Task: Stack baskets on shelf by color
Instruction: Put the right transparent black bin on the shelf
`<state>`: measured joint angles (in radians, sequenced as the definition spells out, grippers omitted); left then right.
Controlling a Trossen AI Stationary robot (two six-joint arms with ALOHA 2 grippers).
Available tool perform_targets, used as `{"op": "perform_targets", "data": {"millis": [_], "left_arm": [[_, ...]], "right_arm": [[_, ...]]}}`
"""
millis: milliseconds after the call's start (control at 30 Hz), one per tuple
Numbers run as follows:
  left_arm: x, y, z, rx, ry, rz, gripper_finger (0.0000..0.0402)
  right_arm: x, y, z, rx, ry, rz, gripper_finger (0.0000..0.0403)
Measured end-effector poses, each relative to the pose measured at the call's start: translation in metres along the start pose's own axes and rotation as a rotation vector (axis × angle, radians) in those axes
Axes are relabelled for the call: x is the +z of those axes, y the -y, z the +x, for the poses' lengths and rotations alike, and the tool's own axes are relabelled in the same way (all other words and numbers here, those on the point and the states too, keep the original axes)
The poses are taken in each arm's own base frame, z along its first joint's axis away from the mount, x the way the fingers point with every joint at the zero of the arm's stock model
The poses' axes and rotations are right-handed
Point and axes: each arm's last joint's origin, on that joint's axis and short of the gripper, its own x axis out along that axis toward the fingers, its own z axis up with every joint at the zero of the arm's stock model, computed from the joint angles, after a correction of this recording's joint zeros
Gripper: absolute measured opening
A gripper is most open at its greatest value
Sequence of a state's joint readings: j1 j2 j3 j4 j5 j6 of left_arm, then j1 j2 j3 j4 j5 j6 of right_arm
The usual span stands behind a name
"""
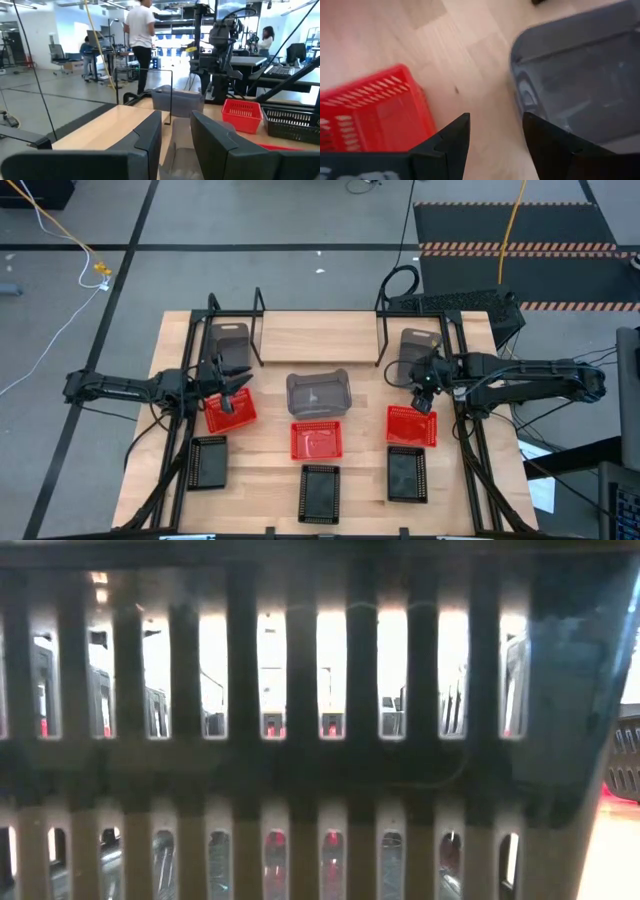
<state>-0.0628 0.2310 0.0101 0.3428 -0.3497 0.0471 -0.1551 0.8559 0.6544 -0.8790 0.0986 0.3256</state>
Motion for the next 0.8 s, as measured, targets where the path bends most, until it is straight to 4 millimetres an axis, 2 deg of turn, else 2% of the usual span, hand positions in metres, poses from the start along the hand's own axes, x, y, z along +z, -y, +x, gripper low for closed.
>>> {"op": "perform_targets", "data": {"millis": [200,467,633,800], "left_arm": [[0.000,-0.001,0.000,0.021,0.001,0.013,0.0106],[0.003,-0.001,0.000,0.023,0.031,0.022,0.0106],[0.005,-0.001,0.000,0.026,0.047,0.042,0.0106],[0.005,-0.001,0.000,0.026,0.042,0.045,0.0106]], "right_arm": [[0.003,0.002,0.001,-0.083,0.037,0.008,0.0174],[0.007,0.001,0.000,-0.056,0.058,-0.002,0.0173],[0.012,0.005,0.011,-0.145,0.053,0.062,0.0173],[0.018,0.002,0.026,-0.140,0.060,0.036,0.0173]]}}
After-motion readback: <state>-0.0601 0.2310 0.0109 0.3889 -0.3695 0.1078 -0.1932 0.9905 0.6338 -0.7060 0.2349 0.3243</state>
